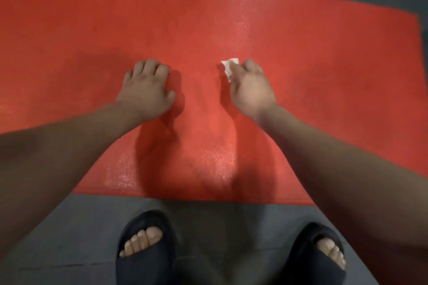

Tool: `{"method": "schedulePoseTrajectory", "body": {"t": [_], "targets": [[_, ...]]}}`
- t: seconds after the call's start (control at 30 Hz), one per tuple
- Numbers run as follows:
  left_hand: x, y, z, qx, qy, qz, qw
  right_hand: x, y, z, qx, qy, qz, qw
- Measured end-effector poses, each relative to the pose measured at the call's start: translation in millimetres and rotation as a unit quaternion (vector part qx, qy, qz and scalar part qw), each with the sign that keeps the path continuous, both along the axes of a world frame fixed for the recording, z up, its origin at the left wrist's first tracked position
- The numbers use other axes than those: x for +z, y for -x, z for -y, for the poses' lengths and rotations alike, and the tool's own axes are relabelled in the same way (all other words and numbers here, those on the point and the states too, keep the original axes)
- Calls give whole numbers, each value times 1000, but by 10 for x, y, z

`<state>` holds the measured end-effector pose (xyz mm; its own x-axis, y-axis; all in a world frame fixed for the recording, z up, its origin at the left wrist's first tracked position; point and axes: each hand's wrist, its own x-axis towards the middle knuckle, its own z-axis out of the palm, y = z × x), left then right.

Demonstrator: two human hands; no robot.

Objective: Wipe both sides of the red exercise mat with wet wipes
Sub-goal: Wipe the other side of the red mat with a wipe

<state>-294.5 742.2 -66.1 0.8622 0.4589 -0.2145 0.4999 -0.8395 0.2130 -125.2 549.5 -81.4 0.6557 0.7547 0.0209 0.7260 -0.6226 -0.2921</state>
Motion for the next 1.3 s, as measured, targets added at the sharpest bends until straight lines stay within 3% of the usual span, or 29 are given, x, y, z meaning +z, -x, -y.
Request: {"method": "schedulePoseTrajectory", "body": {"t": [0.2,0.27,0.37,0.47,0.57,0.67,0.8,0.87,0.93,1.0,1.07,1.1,1.17,1.23,1.3], "targets": [[-81,-406,-338,17,-5,55,998,-235,-570,-134,-187,34,47,981],[-133,-516,-447,29,-7,69,997,-295,-457,-324,-191,43,66,978],[-225,-651,-570,56,-2,83,995,-360,-16,-697,-95,6,93,991],[-292,-746,-662,72,-1,111,991,-366,372,-881,76,-13,97,992],[-277,-869,-769,105,-1,132,986,-282,125,-826,156,-4,104,982],[-219,-983,-820,118,6,102,988,-234,-421,-623,31,35,137,990],[-143,-1107,-827,109,12,40,993,-208,-705,-558,-144,116,99,978],[-111,-1178,-863,108,10,26,994,-193,-461,-706,-97,92,93,987],[-125,-1236,-921,100,-5,47,994,-210,-94,-836,53,59,86,993],[-188,-1308,-963,101,-20,93,990,-241,106,-852,190,25,74,979],[-299,-1364,-963,106,-30,113,987,-248,-93,-830,239,4,95,966],[-361,-1369,-947,107,-35,112,987,-259,-248,-821,220,18,123,968],[-476,-1350,-896,106,-56,121,985,-296,-608,-806,76,49,152,984],[-535,-1328,-856,102,-84,140,981,-288,-864,-844,-99,70,129,984],[-556,-1326,-849,99,-101,151,978,-299,-772,-980,-157,75,98,980]]}}
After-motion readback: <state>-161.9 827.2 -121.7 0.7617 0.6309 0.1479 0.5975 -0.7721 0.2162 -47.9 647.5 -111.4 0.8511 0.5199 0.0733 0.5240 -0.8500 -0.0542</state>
